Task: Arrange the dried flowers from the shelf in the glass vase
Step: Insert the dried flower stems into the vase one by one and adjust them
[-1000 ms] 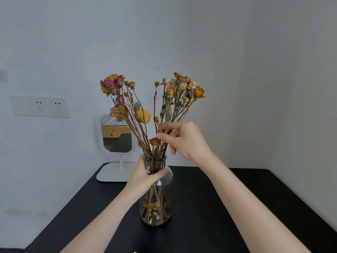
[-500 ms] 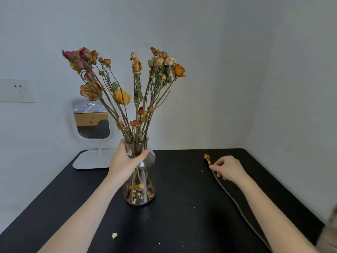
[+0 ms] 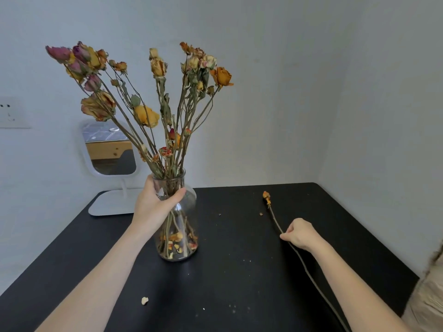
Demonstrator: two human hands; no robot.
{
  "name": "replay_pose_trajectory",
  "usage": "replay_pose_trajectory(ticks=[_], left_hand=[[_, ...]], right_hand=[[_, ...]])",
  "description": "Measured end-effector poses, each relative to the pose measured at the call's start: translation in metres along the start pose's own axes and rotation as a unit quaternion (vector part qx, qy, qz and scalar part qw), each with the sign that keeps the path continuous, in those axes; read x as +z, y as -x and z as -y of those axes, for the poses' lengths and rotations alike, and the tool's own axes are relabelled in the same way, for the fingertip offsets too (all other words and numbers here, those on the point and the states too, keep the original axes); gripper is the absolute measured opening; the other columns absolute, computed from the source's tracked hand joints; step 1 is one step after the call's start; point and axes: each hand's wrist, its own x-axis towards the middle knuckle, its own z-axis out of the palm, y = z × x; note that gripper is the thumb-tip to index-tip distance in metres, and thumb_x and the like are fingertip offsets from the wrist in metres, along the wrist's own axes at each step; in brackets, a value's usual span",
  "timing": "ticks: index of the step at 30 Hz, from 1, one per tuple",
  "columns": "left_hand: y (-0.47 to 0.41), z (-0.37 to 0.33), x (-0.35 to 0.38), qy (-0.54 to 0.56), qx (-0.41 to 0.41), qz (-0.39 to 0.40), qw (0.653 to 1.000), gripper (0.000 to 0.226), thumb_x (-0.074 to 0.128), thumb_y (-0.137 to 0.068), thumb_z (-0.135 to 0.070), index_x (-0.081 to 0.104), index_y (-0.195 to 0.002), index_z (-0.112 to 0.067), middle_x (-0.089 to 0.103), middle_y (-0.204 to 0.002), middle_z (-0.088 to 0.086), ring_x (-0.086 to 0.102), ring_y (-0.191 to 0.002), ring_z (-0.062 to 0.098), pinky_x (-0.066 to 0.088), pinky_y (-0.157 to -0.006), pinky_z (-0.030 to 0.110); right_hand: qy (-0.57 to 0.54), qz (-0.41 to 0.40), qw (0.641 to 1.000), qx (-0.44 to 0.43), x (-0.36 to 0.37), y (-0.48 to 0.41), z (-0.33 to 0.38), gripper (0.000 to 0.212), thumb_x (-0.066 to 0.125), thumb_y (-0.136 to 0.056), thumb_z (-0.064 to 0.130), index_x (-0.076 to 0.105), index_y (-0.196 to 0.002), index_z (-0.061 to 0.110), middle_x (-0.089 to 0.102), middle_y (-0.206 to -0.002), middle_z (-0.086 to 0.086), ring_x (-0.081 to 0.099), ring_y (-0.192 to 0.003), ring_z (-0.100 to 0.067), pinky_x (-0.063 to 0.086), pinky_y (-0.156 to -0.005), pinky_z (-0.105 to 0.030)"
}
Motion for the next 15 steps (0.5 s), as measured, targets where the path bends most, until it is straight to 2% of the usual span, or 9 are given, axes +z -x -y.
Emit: replay_pose_trajectory(ticks=[2,6,8,12,15], left_hand=[[0.0,0.0,0.0,0.002,-0.002,0.001,1.0,0.053,0.074,-0.073,-0.038,0.041,-0.113,-0.038,0.056,-0.112,-0.016,0.05,-0.114,0.012,0.039,-0.092,0.03],[0.0,0.0,0.0,0.004,-0.006,0.004,1.0,0.058,0.074,-0.073,-0.036,0.042,-0.121,-0.032,0.057,-0.124,-0.008,0.049,-0.121,0.016,0.04,-0.1,0.035],[0.001,-0.001,0.001,0.003,-0.004,0.003,1.0,0.061,0.074,-0.073,-0.036,0.042,-0.125,-0.028,0.057,-0.126,-0.007,0.049,-0.121,0.015,0.04,-0.098,0.032],[0.002,-0.003,0.001,0.004,-0.01,0.009,1.0,0.061,0.074,-0.074,-0.036,0.041,-0.125,-0.029,0.054,-0.121,-0.013,0.048,-0.121,0.013,0.038,-0.094,0.027],[0.002,-0.004,0.0,0.012,-0.015,0.018,1.0,0.064,0.074,-0.073,-0.036,0.039,-0.127,-0.029,0.052,-0.119,-0.015,0.048,-0.118,0.009,0.037,-0.094,0.026]], right_hand=[[0.002,-0.004,0.999,-0.039,-0.005,0.006,0.009,0.018,0.059,-0.091,0.022,0.064,-0.1,0.007,0.066,-0.102,-0.009,0.063,-0.09,-0.02,0.051,-0.081,-0.032],[-0.038,-0.045,0.984,-0.167,-0.027,0.029,0.043,0.009,0.054,-0.093,0.025,0.057,-0.093,0.016,0.062,-0.078,0.002,0.058,-0.071,-0.007,0.04,-0.057,-0.018],[-0.087,-0.065,0.966,-0.233,-0.042,0.046,0.066,0.006,0.053,-0.094,0.026,0.054,-0.095,0.021,0.06,-0.078,0.004,0.057,-0.071,-0.005,0.036,-0.055,-0.015],[-0.185,-0.122,0.898,-0.38,-0.072,0.08,0.112,0.007,0.049,-0.095,0.023,0.053,-0.095,0.018,0.057,-0.075,0.002,0.055,-0.067,-0.009,0.042,-0.057,-0.014],[-0.243,-0.162,0.842,-0.453,-0.093,0.102,0.141,0.01,0.045,-0.097,0.02,0.05,-0.089,0.015,0.051,-0.066,0.001,0.046,-0.057,-0.008,0.038,-0.05,-0.012]])
